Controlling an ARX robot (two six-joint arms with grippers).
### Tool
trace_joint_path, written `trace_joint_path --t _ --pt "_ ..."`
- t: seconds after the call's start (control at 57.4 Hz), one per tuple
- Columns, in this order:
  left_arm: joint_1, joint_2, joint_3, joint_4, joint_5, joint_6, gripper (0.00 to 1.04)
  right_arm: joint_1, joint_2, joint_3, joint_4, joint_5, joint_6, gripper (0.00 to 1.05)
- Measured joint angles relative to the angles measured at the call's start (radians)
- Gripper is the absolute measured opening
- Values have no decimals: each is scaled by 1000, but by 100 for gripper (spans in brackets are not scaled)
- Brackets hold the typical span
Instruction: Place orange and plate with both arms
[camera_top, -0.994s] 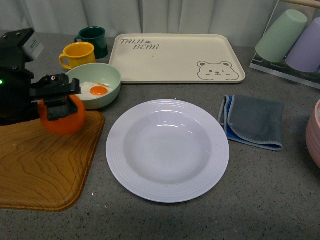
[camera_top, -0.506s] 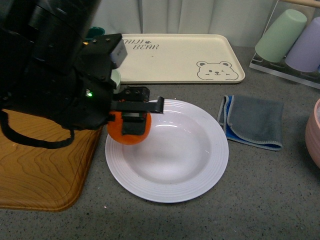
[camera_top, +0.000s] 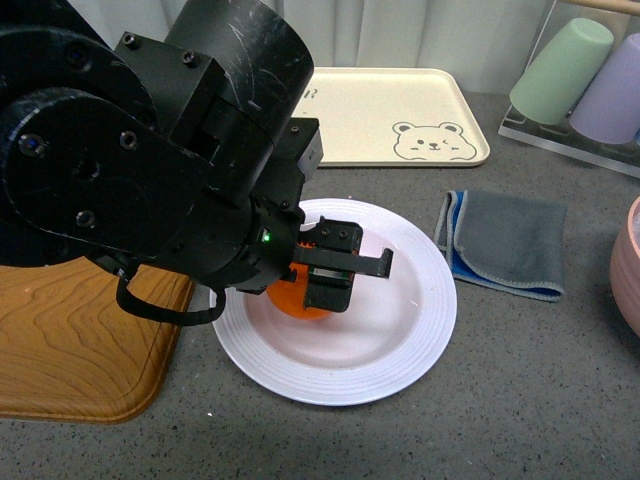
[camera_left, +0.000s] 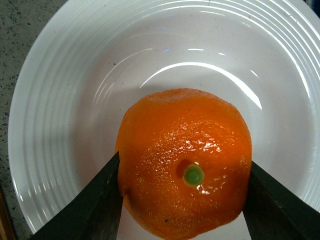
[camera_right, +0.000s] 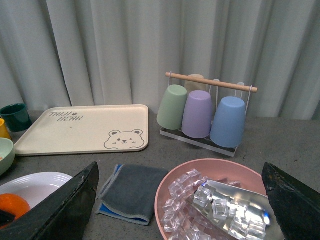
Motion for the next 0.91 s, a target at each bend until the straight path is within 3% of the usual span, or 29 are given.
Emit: trace_joint_path --t 0.157,0.436,0.715,0.75,0.819,0.906 --pt "-10 16 4 0 -16 6 58 0 0 0 0 0 0 95" --pt "-13 11 4 2 -23 18 100 0 0 0 0 0 0 95" --pt "-1 -142 -58 18 -43 0 98 0 0 0 0 0 0 95" --pt "1 -175 -92 83 -81 -3 97 0 0 0 0 0 0 95" --pt "6 -185 -230 503 -344 94 83 0 0 0 0 0 0 95" --pt "48 -206 -408 891 -436 163 69 0 0 0 0 0 0 95"
